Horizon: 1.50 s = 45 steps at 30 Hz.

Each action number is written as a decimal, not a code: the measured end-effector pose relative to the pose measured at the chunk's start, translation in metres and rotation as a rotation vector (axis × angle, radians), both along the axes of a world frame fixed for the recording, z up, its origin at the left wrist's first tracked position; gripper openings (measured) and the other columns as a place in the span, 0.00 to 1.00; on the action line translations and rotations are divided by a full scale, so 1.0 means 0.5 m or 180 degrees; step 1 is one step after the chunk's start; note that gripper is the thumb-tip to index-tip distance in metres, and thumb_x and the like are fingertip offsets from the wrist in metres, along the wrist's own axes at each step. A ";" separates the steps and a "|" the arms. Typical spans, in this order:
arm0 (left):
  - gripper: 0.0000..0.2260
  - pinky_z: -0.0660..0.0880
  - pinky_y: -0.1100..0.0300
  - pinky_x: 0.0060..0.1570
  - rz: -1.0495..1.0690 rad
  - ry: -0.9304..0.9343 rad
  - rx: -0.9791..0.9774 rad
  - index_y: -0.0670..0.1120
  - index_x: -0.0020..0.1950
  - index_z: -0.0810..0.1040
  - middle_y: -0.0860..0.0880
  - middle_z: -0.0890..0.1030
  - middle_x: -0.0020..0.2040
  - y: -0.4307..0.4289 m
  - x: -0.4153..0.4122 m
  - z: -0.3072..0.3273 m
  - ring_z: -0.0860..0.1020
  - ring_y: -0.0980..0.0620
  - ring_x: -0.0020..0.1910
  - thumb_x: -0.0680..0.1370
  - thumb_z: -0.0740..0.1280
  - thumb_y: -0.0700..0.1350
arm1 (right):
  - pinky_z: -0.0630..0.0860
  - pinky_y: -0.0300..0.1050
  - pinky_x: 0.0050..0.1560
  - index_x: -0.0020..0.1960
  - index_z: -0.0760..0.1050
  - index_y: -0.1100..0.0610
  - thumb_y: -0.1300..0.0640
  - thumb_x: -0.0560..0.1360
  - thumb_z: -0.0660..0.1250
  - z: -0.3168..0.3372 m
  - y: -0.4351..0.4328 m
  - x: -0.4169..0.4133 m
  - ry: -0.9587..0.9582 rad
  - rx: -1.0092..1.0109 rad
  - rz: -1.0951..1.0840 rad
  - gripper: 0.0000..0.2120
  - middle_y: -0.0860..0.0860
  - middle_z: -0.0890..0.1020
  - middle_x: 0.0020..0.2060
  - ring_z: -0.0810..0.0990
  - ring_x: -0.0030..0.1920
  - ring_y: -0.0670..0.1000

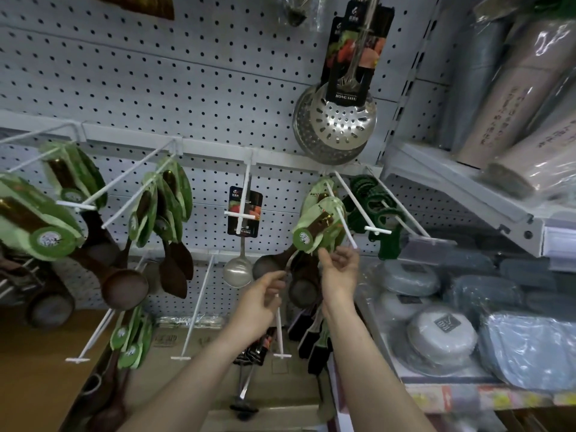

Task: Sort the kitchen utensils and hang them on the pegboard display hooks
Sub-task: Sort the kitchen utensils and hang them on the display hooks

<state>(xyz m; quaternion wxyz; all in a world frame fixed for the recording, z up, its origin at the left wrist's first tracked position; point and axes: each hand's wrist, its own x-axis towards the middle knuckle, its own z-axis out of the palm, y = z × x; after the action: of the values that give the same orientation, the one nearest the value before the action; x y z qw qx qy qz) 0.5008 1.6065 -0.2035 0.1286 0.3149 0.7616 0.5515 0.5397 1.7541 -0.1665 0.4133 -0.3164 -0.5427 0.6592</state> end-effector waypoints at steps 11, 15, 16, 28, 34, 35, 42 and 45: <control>0.20 0.73 0.67 0.57 -0.0134 -0.0044 0.0061 0.57 0.60 0.73 0.56 0.79 0.54 -0.187 -0.005 -0.028 0.76 0.62 0.55 0.77 0.64 0.34 | 0.71 0.40 0.43 0.46 0.71 0.52 0.64 0.77 0.68 -0.050 -0.236 0.016 -0.0386 0.0080 0.0118 0.09 0.50 0.74 0.38 0.73 0.37 0.47; 0.21 0.72 0.73 0.53 -0.0065 -0.0122 0.0121 0.57 0.57 0.74 0.55 0.80 0.52 -0.299 -0.016 -0.046 0.78 0.59 0.53 0.76 0.64 0.30 | 0.69 0.37 0.41 0.44 0.72 0.54 0.67 0.76 0.68 -0.069 -0.363 0.005 -0.0472 0.0177 0.0279 0.10 0.49 0.73 0.36 0.71 0.36 0.46; 0.21 0.72 0.73 0.52 -0.0047 -0.0185 0.0128 0.55 0.57 0.75 0.54 0.80 0.51 -0.331 -0.018 -0.055 0.78 0.58 0.53 0.76 0.64 0.30 | 0.69 0.38 0.41 0.43 0.72 0.53 0.67 0.76 0.67 -0.080 -0.398 0.001 -0.0509 0.0186 0.0329 0.10 0.49 0.73 0.36 0.71 0.36 0.46; 0.17 0.74 0.62 0.59 0.0255 -0.0879 -0.0204 0.51 0.59 0.76 0.55 0.79 0.52 -0.619 -0.004 -0.228 0.78 0.56 0.54 0.77 0.62 0.31 | 0.69 0.41 0.39 0.41 0.74 0.55 0.70 0.75 0.66 -0.259 -0.697 -0.012 -0.1065 -0.0175 0.0896 0.11 0.52 0.75 0.33 0.72 0.34 0.49; 0.17 0.74 0.56 0.61 0.0577 -0.1071 -0.0430 0.46 0.65 0.75 0.47 0.80 0.58 -0.694 -0.043 -0.300 0.78 0.52 0.57 0.78 0.63 0.33 | 0.73 0.36 0.33 0.48 0.76 0.54 0.68 0.77 0.66 -0.347 -0.739 -0.045 -0.1456 -0.0363 0.1303 0.09 0.56 0.82 0.41 0.78 0.38 0.51; 0.18 0.74 0.51 0.62 0.0630 -0.1089 -0.0483 0.47 0.65 0.75 0.47 0.80 0.57 -0.702 -0.054 -0.313 0.79 0.51 0.57 0.78 0.63 0.34 | 0.74 0.38 0.35 0.49 0.77 0.53 0.67 0.77 0.66 -0.365 -0.740 -0.054 -0.1535 -0.0385 0.1361 0.09 0.57 0.83 0.43 0.79 0.40 0.52; 0.22 0.64 0.68 0.57 0.0751 -0.1174 -0.0723 0.43 0.72 0.68 0.47 0.76 0.62 -0.689 -0.153 -0.381 0.73 0.49 0.64 0.79 0.60 0.32 | 0.76 0.46 0.45 0.62 0.74 0.60 0.69 0.78 0.64 -0.479 -0.717 -0.135 -0.1876 -0.0353 0.1699 0.14 0.54 0.81 0.41 0.77 0.40 0.51; 0.23 0.64 0.67 0.57 0.0777 -0.1136 -0.0868 0.46 0.74 0.65 0.45 0.74 0.67 -0.668 -0.208 -0.427 0.72 0.47 0.66 0.80 0.60 0.35 | 0.76 0.43 0.45 0.64 0.71 0.59 0.68 0.78 0.63 -0.529 -0.697 -0.177 -0.1948 -0.0342 0.1740 0.15 0.53 0.79 0.42 0.77 0.39 0.50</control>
<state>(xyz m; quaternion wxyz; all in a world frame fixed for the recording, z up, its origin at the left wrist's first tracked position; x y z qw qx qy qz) 0.3966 1.2726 -0.4172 0.2348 0.0980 0.8266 0.5021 0.4511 1.4054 -0.4309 0.0255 -0.3631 -0.6694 0.6476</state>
